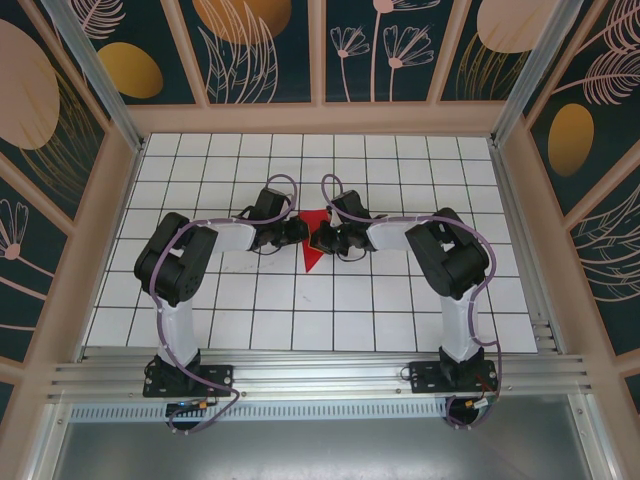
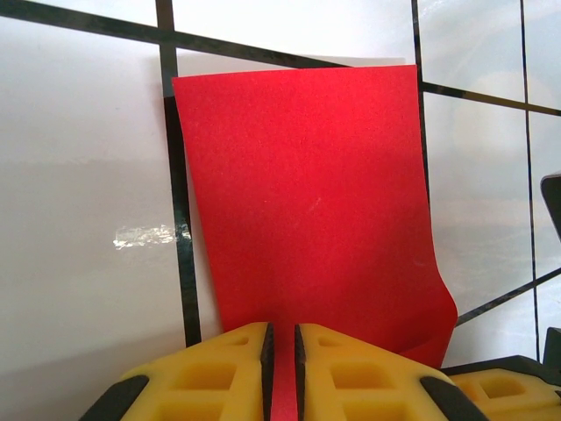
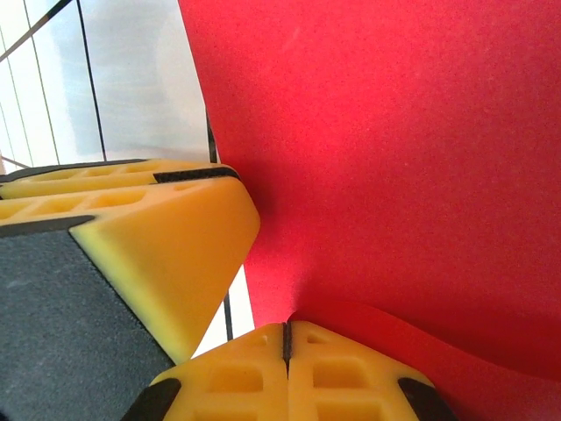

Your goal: Fold a paper plane with a square sheet of paper (pick it up from the middle)

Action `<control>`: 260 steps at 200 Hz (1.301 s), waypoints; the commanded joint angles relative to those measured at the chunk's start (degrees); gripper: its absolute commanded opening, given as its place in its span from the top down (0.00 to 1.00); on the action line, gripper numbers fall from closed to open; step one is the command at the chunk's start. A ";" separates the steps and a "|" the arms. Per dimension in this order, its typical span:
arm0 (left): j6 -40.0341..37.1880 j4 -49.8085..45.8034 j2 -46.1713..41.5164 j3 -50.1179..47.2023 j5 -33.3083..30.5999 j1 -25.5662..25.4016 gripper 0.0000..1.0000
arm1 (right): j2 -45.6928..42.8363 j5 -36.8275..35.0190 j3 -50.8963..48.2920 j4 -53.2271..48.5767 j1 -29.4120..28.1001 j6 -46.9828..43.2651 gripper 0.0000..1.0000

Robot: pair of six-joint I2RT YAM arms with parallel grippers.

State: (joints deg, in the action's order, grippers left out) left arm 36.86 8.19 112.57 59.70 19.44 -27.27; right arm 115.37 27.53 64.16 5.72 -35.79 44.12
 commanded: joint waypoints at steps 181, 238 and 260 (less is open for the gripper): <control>-1.27 -2.65 1.11 -0.02 -0.10 0.22 0.82 | 2.72 0.51 1.93 0.20 -0.31 -0.52 0.94; 0.98 -3.60 -2.25 0.17 -3.36 0.28 0.78 | 3.17 -0.55 1.24 -1.74 -0.41 -1.21 0.79; 2.60 -5.32 -4.69 0.58 -7.20 0.53 0.74 | 3.17 -0.72 0.71 -2.01 -0.42 -1.40 0.73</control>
State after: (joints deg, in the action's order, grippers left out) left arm 37.52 6.44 111.26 59.68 16.49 -26.68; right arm 116.27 28.58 65.21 5.63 -35.79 43.97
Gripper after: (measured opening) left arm 0.244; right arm 0.245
